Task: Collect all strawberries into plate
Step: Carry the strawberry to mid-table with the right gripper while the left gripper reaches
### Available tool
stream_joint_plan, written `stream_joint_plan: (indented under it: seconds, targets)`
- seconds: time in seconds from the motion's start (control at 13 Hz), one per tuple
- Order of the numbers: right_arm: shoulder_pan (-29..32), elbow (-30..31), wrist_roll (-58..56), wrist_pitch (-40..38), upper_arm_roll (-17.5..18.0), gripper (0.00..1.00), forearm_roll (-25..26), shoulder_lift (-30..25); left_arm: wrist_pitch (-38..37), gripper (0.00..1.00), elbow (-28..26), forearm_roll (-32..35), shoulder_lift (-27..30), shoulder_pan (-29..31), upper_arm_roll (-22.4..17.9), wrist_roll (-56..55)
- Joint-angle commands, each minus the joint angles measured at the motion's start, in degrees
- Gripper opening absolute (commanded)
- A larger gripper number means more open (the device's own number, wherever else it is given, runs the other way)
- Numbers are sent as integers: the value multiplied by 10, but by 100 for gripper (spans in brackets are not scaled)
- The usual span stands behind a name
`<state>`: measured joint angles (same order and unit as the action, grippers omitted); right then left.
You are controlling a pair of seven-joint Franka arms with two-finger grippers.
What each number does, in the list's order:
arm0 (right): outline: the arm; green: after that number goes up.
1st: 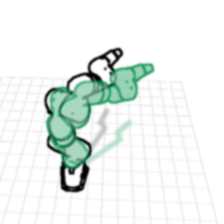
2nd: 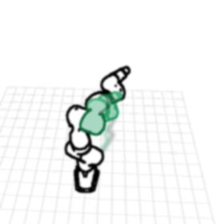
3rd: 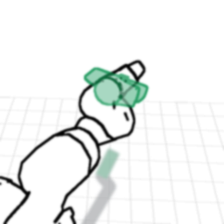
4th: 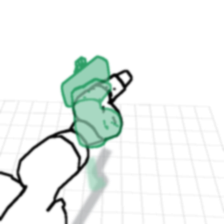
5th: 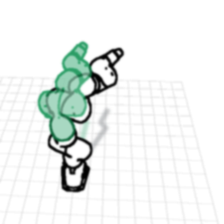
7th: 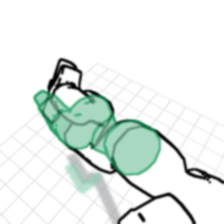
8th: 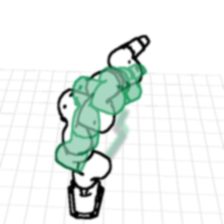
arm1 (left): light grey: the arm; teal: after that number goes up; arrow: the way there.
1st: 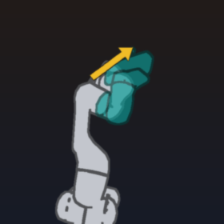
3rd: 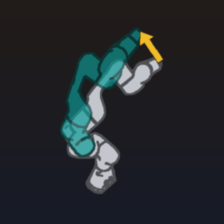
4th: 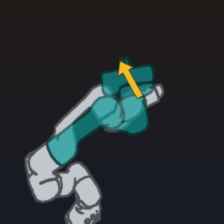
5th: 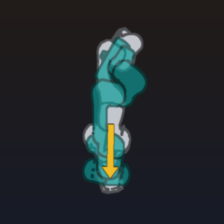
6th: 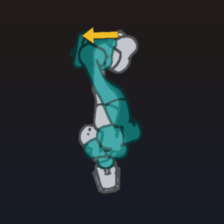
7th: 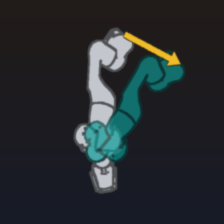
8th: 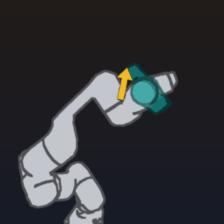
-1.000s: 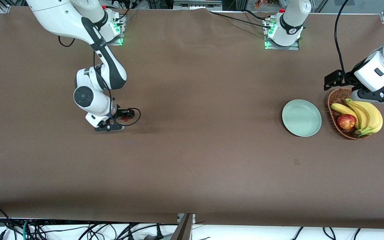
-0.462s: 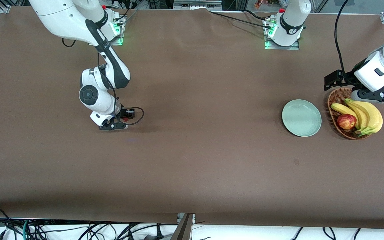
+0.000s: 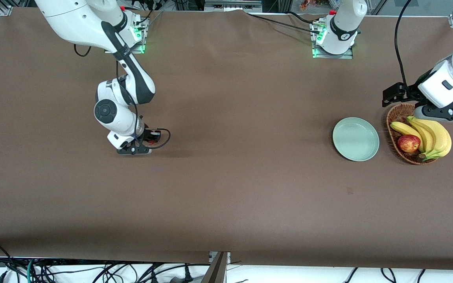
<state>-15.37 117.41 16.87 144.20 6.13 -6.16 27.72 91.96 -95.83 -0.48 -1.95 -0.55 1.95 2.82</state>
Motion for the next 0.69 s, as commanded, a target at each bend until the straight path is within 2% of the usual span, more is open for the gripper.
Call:
stream_joint_plan:
  seconds: [0.0, 0.38, 0.62]
  targets:
    - [-45, -94, 117, -40, 27, 0, -7, 21, 7, 100, -1, 5, 5, 0, -1, 11]
    - [-168, -356, 355, -35, 27, 0, -7, 195, 7, 100, -4, -9, 1, 4, -2, 9]
    - [-237, -480, 503, -3, 27, 8, -6, 272, 23, 100, -15, -30, -4, 8, -6, 6]
